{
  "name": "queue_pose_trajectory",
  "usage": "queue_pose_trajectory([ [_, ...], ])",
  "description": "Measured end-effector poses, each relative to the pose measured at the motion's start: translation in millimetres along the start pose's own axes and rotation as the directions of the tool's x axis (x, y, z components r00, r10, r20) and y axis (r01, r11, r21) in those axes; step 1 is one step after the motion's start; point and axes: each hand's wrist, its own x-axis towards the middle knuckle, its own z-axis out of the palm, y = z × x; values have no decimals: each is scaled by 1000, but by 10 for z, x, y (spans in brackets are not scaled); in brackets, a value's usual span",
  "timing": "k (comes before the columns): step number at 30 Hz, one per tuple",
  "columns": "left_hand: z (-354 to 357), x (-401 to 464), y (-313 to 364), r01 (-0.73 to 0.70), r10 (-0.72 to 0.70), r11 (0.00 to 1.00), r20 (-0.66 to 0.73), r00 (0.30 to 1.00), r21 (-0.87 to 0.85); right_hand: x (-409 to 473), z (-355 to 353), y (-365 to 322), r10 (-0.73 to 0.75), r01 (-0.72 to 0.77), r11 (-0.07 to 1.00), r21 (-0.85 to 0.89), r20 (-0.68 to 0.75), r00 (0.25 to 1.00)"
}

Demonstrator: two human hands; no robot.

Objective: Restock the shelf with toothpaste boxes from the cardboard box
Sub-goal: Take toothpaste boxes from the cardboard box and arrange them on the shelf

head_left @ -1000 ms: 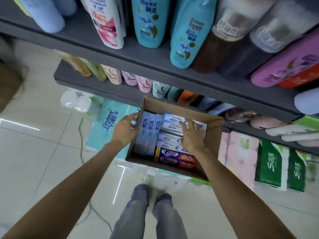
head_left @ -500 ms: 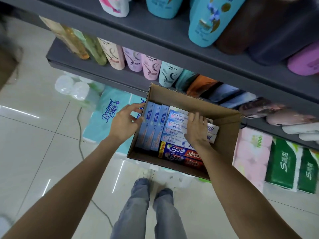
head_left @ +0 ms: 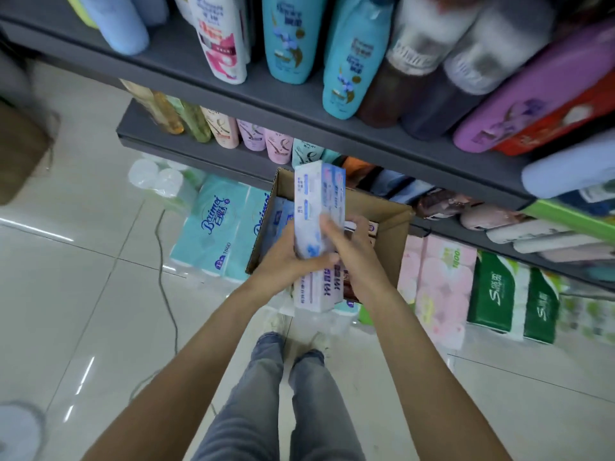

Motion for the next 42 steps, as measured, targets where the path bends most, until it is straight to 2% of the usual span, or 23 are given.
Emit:
queue_pose_trajectory([
  [3,-56,-159,260,6,-7,1000,-70,998,-21,-267,-51,-252,-12,10,999,47,46,999],
  [8,-140,-483,601,16,-7,995,92,996,-98,-666,-159,-431,-171,169,985,29,101,980],
  [12,-99,-617,706,50,-30,983,112,993,-177,-896,-201,-391,-222,213,967,139,53,974],
  [15,-58,-683,745,49,-27,980,114,993,-191,-1002,-248,-393,-221,218,970,106,18,975],
  [22,97,-715,916,-17,27,998,186,982,-57,-1090,-303,-553,-267,268,963,19,-55,962],
  [25,57,-672,1022,28,-28,1000,269,963,3,-1163,-473,-786,-336,336,942,-14,-82,938],
  [29,12,-629,1115,84,-89,996,351,932,30,-1240,-725,-1018,-394,400,896,-193,71,917],
  [33,7,-591,1162,87,-103,995,408,907,57,-1264,-808,-1097,-355,395,892,-222,198,913],
  [38,16,-583,1174,89,-128,991,483,866,102,-1284,-881,-1047,-378,423,876,-231,215,900],
  [40,12,-562,1181,52,-117,989,506,854,142,-1308,-956,-1028,-409,456,856,-245,218,886],
  [42,17,-534,1203,-21,-80,979,475,876,203,-1358,-1071,-1021,-448,480,826,-294,174,877],
])
